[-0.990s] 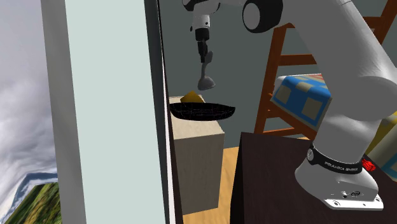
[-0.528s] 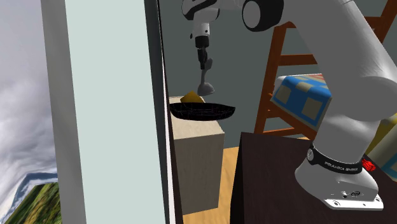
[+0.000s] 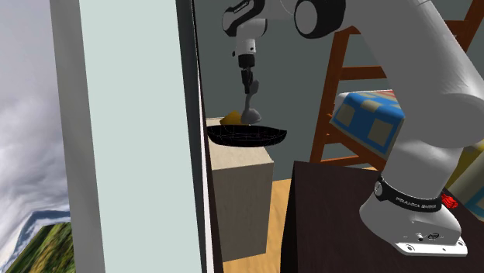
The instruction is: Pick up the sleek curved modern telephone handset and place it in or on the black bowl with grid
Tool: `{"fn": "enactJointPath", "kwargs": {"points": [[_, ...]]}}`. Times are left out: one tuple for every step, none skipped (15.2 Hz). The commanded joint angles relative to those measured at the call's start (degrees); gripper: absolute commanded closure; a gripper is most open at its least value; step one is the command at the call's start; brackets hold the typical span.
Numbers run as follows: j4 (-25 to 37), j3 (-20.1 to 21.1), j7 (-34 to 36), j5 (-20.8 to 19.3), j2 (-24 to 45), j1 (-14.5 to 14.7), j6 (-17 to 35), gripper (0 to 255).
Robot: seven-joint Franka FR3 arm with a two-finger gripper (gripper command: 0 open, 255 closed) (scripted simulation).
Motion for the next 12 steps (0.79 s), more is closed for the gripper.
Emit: {"fn": "enactJointPath", "kwargs": {"points": [[-1.0,0.08,-0.17,0.15,0.36,0.13,1.37,255],[-1.56,0.12,-0.27,0.21,0.5,0.21,2.04,255],[-2.09,0.15,-0.37,0.27,0.66,0.28,2.7,255],[-2.6,0.19,-0.47,0.34,0.82,0.34,3.35,255],[-3.32,0.26,-0.61,0.45,1.1,0.41,4.3,255],[-3.34,0.26,-0.61,0.45,1.09,0.42,4.31,255],[-3.32,0.26,-0.61,0.45,1.1,0.42,4.3,255],[-3.32,0.26,-0.61,0.45,1.1,0.41,4.3,255],[-3.32,0.26,-0.61,0.45,1.1,0.41,4.3,255],[-3.32,0.26,-0.61,0.45,1.1,0.41,4.3,255],[-3.32,0.26,-0.61,0.45,1.1,0.41,4.3,255],[-3.32,0.26,-0.61,0.45,1.1,0.41,4.3,255]]}}
